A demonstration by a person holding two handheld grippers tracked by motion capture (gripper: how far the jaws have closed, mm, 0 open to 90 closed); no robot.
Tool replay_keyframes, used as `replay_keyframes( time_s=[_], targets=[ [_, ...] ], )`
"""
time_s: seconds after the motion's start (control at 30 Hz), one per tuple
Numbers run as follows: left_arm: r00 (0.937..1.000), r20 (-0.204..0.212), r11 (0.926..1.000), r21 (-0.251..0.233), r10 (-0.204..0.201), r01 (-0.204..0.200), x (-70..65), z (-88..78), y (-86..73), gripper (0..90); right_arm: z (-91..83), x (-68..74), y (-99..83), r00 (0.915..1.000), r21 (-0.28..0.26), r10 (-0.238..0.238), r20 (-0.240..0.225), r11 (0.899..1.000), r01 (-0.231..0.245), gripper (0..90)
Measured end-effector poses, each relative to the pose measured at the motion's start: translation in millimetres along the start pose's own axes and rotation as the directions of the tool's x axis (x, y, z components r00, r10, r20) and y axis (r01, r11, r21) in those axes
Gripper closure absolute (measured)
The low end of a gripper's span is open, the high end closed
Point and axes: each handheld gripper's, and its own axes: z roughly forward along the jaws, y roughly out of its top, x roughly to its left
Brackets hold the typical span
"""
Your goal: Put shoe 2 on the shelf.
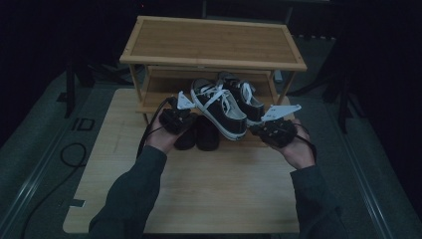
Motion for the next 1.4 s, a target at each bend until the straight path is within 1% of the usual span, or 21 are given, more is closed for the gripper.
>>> replay_keyframes(
  time_s=[0.1, 0.23, 0.27, 0.3, 0.33, 0.37, 0.5, 0.53, 0.6, 0.77, 0.87, 0.9, 0.97, 1.03, 1.1, 1.17, 1.23, 1.27, 1.3, 1.33, 1.4],
  targets=[
    [0.9999, -0.016, 1.0000, 0.007, 0.002, -0.002, 0.6, 3.6, 3.4, 89.8, 1.8, 0.3, -2.8, 1.0000, 0.006, -0.001, -0.004, 1.000, 0.001, 90.0],
    [0.9996, -0.029, 0.9999, 0.010, -0.005, 0.005, 2.7, 8.0, 7.6, 89.8, 3.2, 0.1, -5.7, 0.9999, 0.011, -0.001, -0.010, 1.000, 0.001, 90.0],
    [0.9998, -0.016, 0.9999, 0.003, -0.012, 0.012, 3.5, 8.9, 8.7, 89.9, 3.5, 0.2, -6.2, 0.9999, 0.012, 0.001, -0.011, 1.000, -0.001, 90.0],
    [0.9998, -0.015, 0.9999, 0.008, -0.011, 0.011, 3.4, 9.0, 10.4, 90.0, 3.6, 0.0, -6.9, 0.9999, 0.013, -0.001, -0.012, 1.000, 0.002, 90.0],
    [0.9998, -0.022, 0.9999, 0.012, -0.001, 0.002, 3.1, 8.7, 11.6, 90.0, 3.7, 0.0, -7.4, 0.9999, 0.014, 0.000, -0.014, 1.000, 0.000, 90.0],
    [0.9997, -0.026, 0.9999, 0.013, -0.001, 0.001, 2.8, 8.6, 12.2, 90.0, 4.0, -0.1, -8.0, 0.9999, 0.014, 0.000, -0.015, 1.000, 0.000, 90.0],
    [0.9996, -0.024, 0.9999, 0.001, -0.013, 0.013, 3.9, 7.8, 14.1, 90.0, 5.4, -0.5, -9.6, 0.9998, 0.017, 0.008, -0.018, 1.000, -0.007, 90.0],
    [0.9989, -0.047, 1.0000, 0.002, -0.005, 0.005, 3.5, 8.0, 16.8, 90.0, 5.7, -0.6, -9.9, 0.9998, 0.018, 0.005, -0.018, 1.000, -0.005, 90.0],
    [0.9981, -0.061, 0.9999, 0.012, 0.001, 0.000, 3.3, 9.4, 19.1, 89.8, 6.8, 0.1, -10.9, 0.9998, 0.018, 0.005, -0.021, 1.000, -0.005, 90.0],
    [0.9976, -0.069, 0.9997, 0.022, -0.005, 0.007, 7.4, 11.7, 21.1, 89.7, 9.0, -0.4, -12.7, 0.9996, 0.020, 0.008, -0.028, 1.000, -0.007, 90.0],
    [0.9963, -0.085, 0.9994, 0.034, -0.008, 0.011, 9.6, 13.6, 23.0, 89.7, 10.5, 0.2, -12.8, 0.9996, 0.018, 0.004, -0.029, 1.000, -0.004, 90.0],
    [0.9961, -0.087, 0.9993, 0.032, -0.016, 0.018, 11.0, 14.9, 23.7, 89.7, 10.8, 0.5, -12.8, 0.9996, 0.016, 0.005, -0.029, 1.000, -0.004, 90.0],
    [0.9950, -0.099, 0.9988, 0.046, -0.011, 0.015, 13.4, 16.0, 25.0, 89.7, 11.0, 1.0, -12.5, 0.9995, 0.015, 0.001, -0.032, 1.000, -0.001, 90.0],
    [0.9931, -0.115, 0.9981, 0.054, -0.022, 0.029, 15.9, 18.5, 26.5, 89.8, 10.9, 1.5, -12.4, 0.9995, 0.013, 0.002, -0.032, 1.000, -0.001, 90.0],
    [0.9930, -0.114, 0.9975, 0.061, -0.029, 0.036, 18.8, 20.8, 27.2, 89.8, 10.9, 1.6, -12.2, 0.9995, 0.010, -0.004, -0.033, 1.000, 0.004, 90.0],
    [0.9928, -0.115, 0.9975, 0.058, -0.033, 0.040, 20.6, 21.9, 27.2, 89.8, 10.9, 2.1, -12.1, 0.9994, 0.008, -0.004, -0.036, 1.000, 0.005, 90.0],
    [0.9909, -0.127, 0.9970, 0.057, -0.045, 0.052, 23.9, 24.3, 26.9, 89.9, 11.8, 2.8, -12.1, 0.9992, 0.007, -0.006, -0.039, 1.000, 0.006, 90.0],
    [0.9901, -0.123, 0.9964, 0.044, -0.067, 0.073, 24.6, 25.6, 26.9, 89.9, 12.3, 3.1, -12.1, 0.9992, 0.008, -0.009, -0.040, 1.000, 0.009, 90.0],
    [0.9901, -0.123, 0.9964, 0.044, -0.067, 0.073, 24.6, 25.6, 26.9, 89.9, 12.3, 3.1, -12.1, 0.9992, 0.008, -0.009, -0.040, 1.000, 0.009, 90.0],
    [0.9901, -0.122, 0.9959, 0.051, -0.068, 0.075, 27.8, 26.2, 26.6, 89.9, 12.6, 3.5, -12.0, 0.9991, 0.007, -0.009, -0.041, 1.000, 0.010, 90.0],
    [0.9904, -0.118, 0.9957, 0.048, -0.073, 0.079, 29.2, 26.5, 25.9, 89.8, 13.6, 5.1, -12.1, 0.9989, 0.004, -0.014, -0.046, 1.000, 0.014, 90.0]
  ],
)
